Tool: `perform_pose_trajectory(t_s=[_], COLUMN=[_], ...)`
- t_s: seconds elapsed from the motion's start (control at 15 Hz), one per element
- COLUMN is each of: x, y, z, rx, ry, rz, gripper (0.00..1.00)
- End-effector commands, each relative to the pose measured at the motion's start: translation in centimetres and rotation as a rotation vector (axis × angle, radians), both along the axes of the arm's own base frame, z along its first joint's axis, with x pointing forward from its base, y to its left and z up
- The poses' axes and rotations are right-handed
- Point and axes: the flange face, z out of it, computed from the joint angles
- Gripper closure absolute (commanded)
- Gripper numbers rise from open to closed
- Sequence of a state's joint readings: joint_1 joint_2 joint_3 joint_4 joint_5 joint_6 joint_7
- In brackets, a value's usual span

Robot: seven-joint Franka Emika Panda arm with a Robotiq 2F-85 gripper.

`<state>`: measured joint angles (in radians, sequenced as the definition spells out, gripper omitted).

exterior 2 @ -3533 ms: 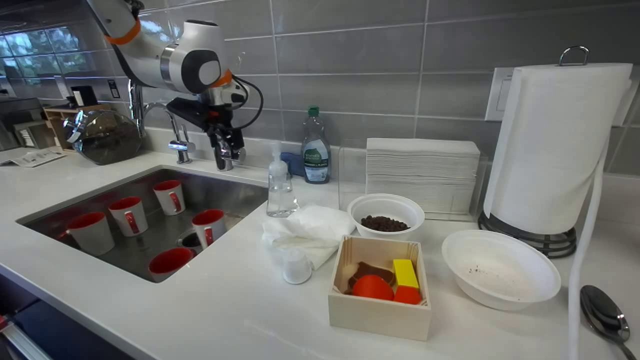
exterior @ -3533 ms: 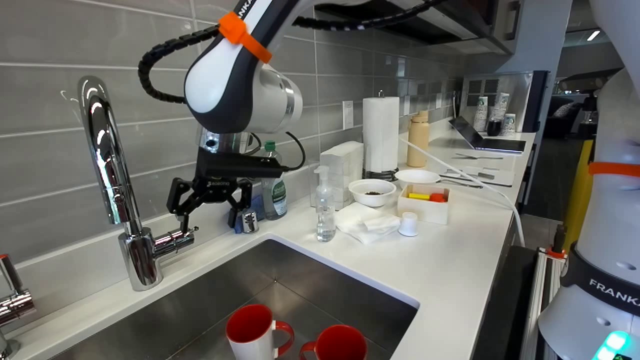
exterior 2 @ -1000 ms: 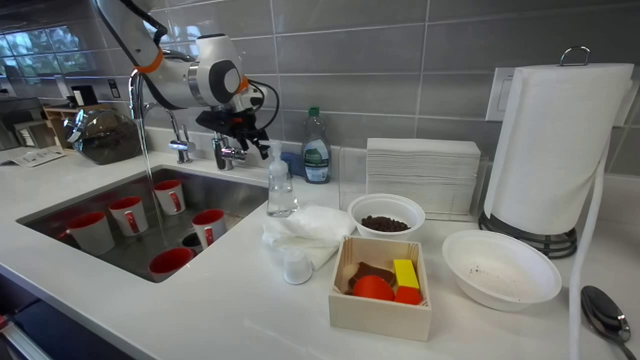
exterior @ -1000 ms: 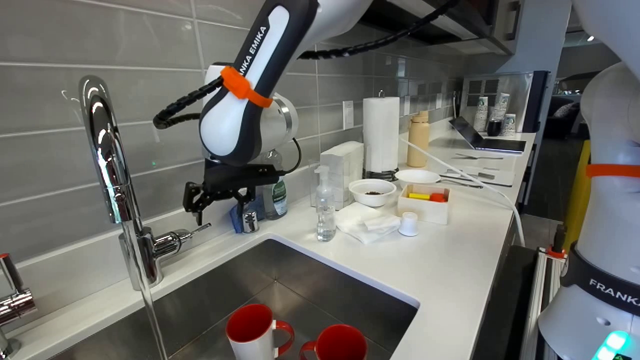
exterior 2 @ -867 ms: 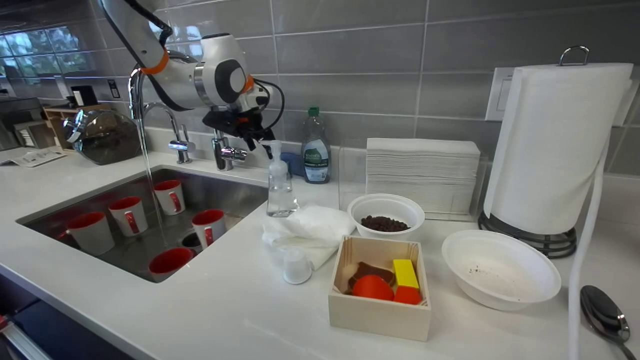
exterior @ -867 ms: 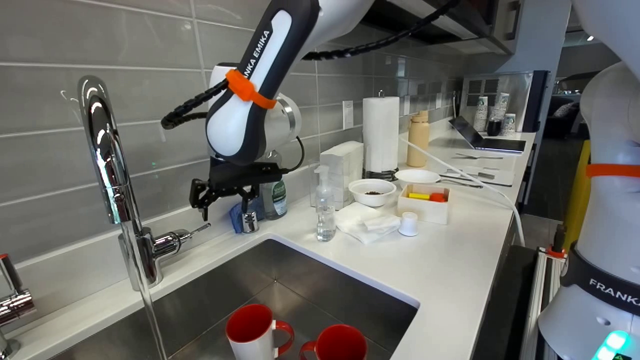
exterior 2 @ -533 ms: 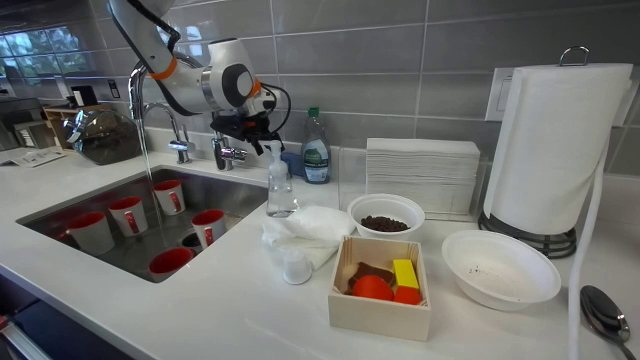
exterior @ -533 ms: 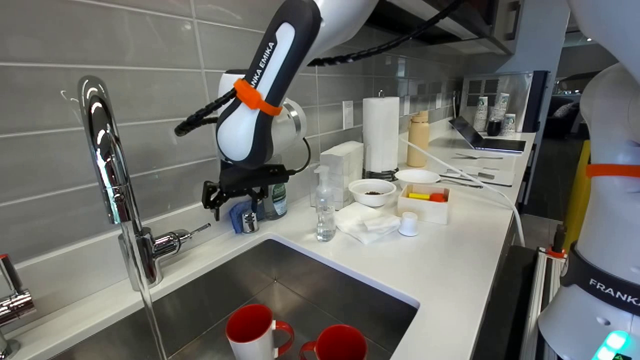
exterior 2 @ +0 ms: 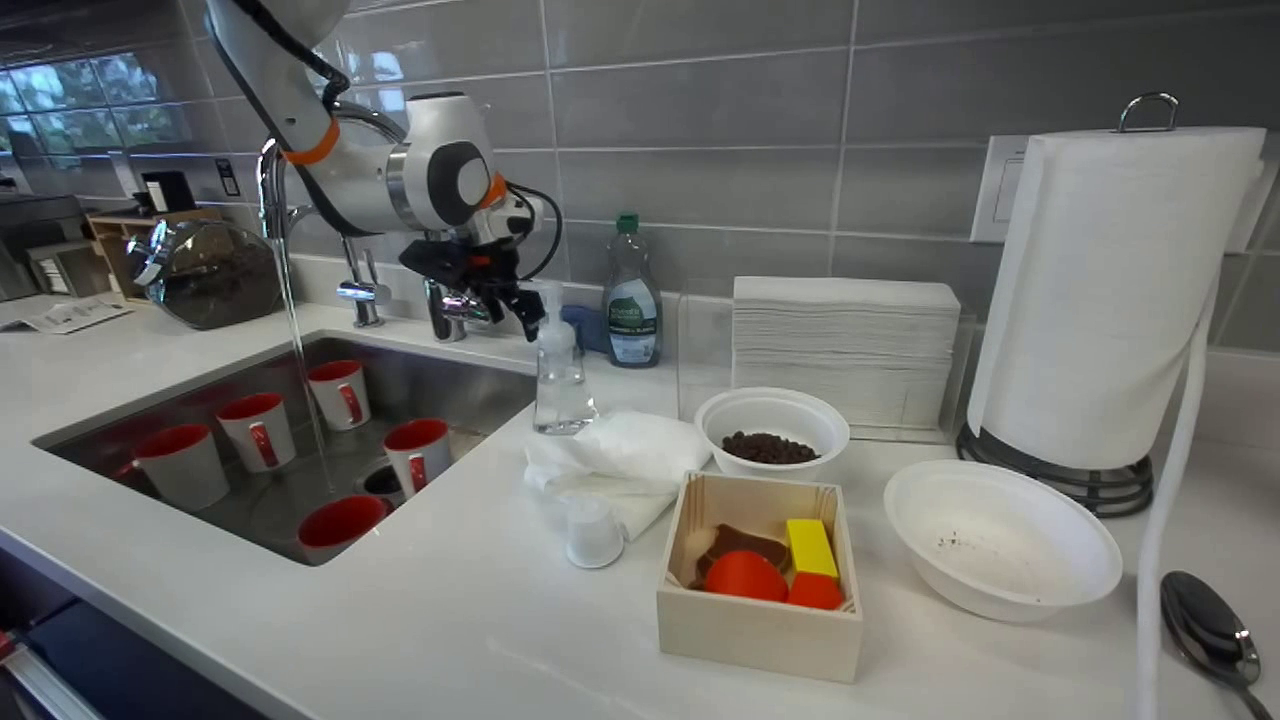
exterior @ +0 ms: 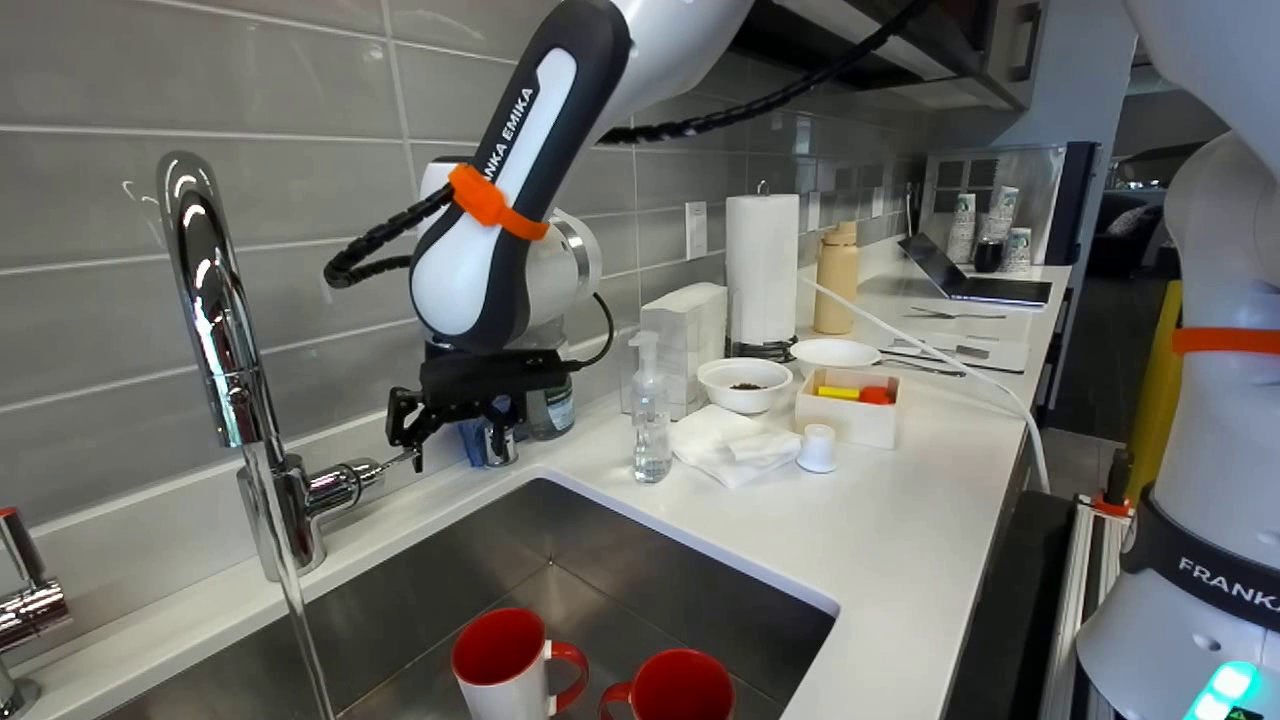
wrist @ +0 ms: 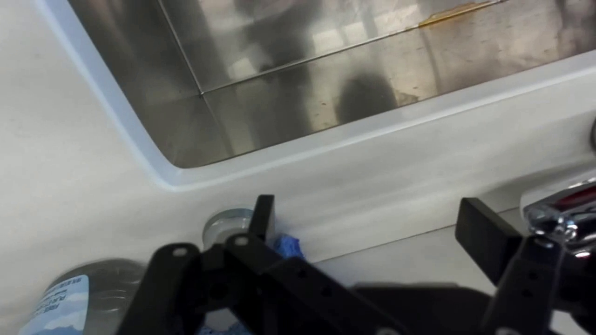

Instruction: Open and close the water to the faucet then pick up the small white cup and put it into the wooden box

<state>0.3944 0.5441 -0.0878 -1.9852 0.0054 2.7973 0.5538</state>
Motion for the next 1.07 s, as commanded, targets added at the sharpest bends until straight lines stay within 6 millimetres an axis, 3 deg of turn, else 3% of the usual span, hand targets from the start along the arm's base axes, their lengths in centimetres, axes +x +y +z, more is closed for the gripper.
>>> perform_pose_trajectory(t_s=[0.0, 0.6, 0.8, 1.0], x=[0.2, -0.8, -0.9, -2.0], y=[0.8, 3.0, 2.9, 2.4], z=[1.0, 1.9, 2.3, 4.2], rx=[0.058, 0.177, 0.162, 0.098], ry=[0.039, 0.177, 0.179, 0.183], rz=[-0.011, 0.006, -0.001, -0.003], gripper=[0.00, 0.00, 0.00, 0.00])
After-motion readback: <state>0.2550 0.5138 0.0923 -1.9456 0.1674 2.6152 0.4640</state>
